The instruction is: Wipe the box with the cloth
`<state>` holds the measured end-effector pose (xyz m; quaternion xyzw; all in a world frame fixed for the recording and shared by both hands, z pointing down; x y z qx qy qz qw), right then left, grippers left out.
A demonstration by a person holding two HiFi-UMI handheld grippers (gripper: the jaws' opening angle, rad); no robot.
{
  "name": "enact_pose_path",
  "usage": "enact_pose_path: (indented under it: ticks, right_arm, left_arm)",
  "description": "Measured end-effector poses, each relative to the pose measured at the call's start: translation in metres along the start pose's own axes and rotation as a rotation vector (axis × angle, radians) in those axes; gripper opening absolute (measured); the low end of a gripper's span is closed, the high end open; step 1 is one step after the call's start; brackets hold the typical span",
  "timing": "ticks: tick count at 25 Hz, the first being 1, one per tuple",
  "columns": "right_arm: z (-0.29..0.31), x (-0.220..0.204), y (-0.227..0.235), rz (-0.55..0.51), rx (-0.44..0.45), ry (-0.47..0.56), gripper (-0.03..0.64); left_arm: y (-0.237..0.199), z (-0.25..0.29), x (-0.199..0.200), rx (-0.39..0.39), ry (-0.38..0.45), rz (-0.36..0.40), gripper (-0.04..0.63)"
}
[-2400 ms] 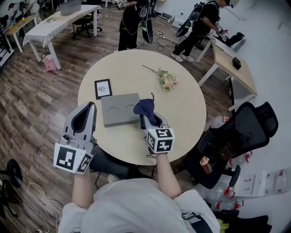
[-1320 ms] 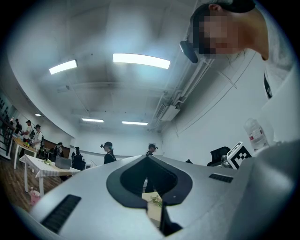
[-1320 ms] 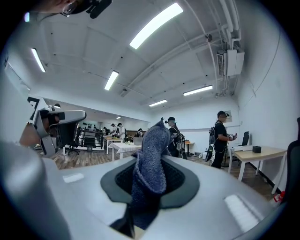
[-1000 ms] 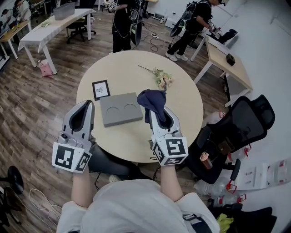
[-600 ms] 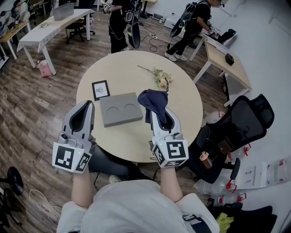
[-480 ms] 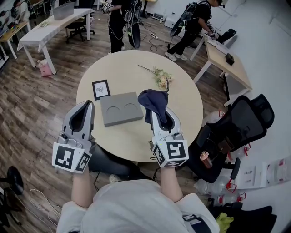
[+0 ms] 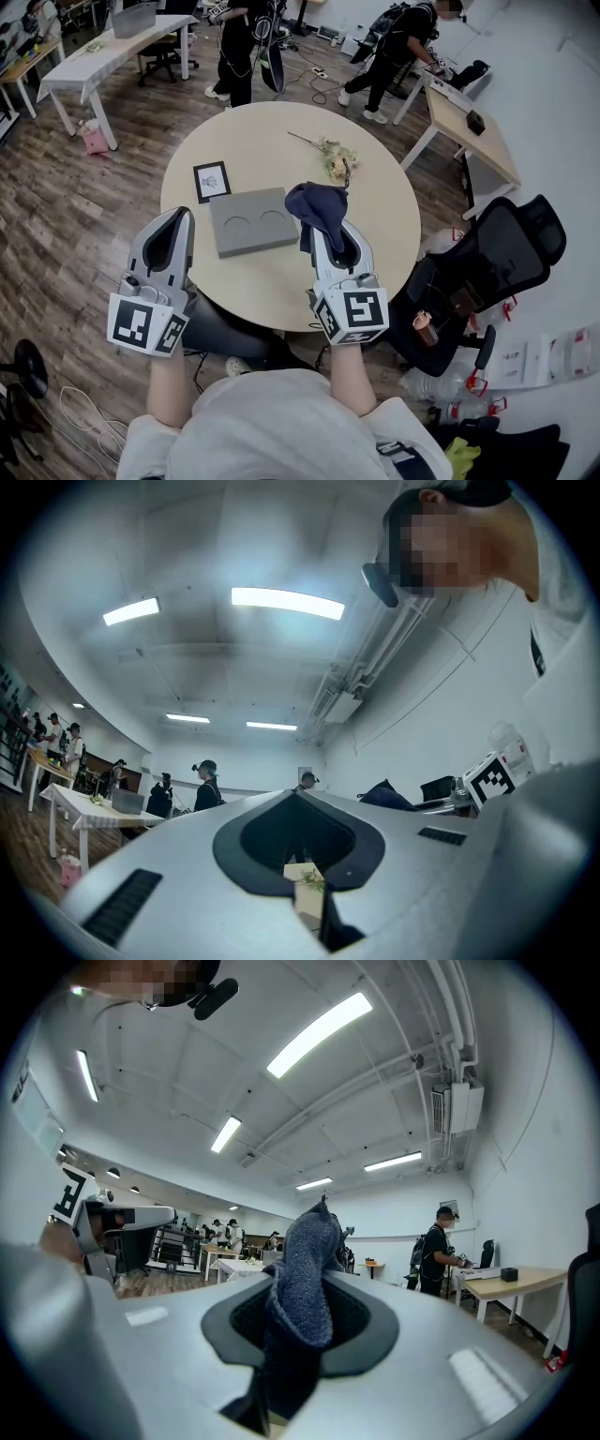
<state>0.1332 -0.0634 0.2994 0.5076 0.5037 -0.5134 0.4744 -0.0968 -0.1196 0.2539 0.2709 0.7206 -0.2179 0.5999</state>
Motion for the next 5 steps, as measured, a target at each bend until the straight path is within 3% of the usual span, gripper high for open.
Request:
enact_pose_path:
  ticks: [5]
  right_arm:
    - [0.0007,-0.0009,-0.0057,-0.002,-0.001,0.001,0.087]
  left_arm:
    - [-0.0039,-0.0042,-0.0019,-0.001,-0.001,-0.004,0.002]
Point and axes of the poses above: the fingertips, and each gripper's own axes: z forward along the fingers, y to its right, x out of its top, the point moved 3 cm from there along -z, backward along the fingers, and after that the axes turned 4 degrees about -y, right-handed, at the moved point
